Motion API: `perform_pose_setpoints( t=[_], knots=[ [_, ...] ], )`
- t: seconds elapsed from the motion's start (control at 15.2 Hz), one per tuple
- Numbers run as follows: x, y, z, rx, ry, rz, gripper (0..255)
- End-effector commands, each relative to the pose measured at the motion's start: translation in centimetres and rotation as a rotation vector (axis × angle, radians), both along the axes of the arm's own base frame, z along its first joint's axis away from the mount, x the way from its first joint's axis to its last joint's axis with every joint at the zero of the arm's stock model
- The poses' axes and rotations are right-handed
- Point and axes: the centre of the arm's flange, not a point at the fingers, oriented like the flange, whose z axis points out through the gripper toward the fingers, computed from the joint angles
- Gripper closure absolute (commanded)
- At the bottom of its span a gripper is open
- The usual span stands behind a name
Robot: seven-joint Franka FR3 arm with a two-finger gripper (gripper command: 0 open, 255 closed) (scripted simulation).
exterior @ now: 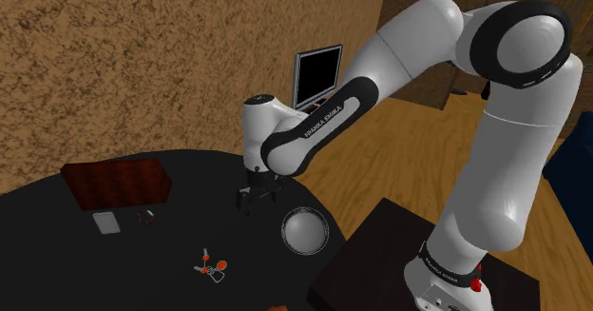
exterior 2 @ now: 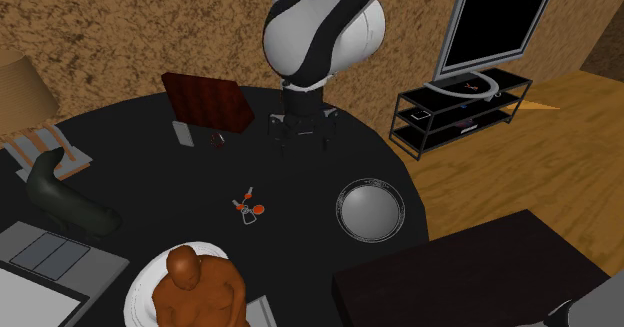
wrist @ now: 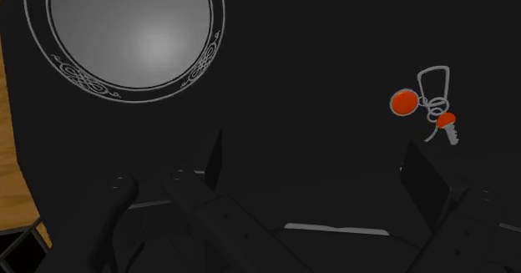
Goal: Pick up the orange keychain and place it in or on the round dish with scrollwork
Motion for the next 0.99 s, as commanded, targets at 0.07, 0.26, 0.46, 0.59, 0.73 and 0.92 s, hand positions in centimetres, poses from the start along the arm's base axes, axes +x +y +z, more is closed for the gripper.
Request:
perform_pose_setpoints(
  t=[0.07, 0.26, 0.46, 0.59, 0.73, 0.92],
  knots=[
    [1.8, 2.2, -2.7, 0.0, -0.004, -0.013, 0],
    [3.6, 4.4, -5.3, 0.0, -0.007, -0.023, 0],
    [5.4, 6.7, -8.0, 0.0, -0.011, -0.034, 0],
    [6.7, 8.2, -9.7, 0.0, -0.013, -0.041, 0],
    [7.9, 9.7, -11.5, 0.001, -0.016, -0.048, 0],
    [9.8, 11.9, -14.1, 0.001, -0.019, -0.059, 0]
  ],
)
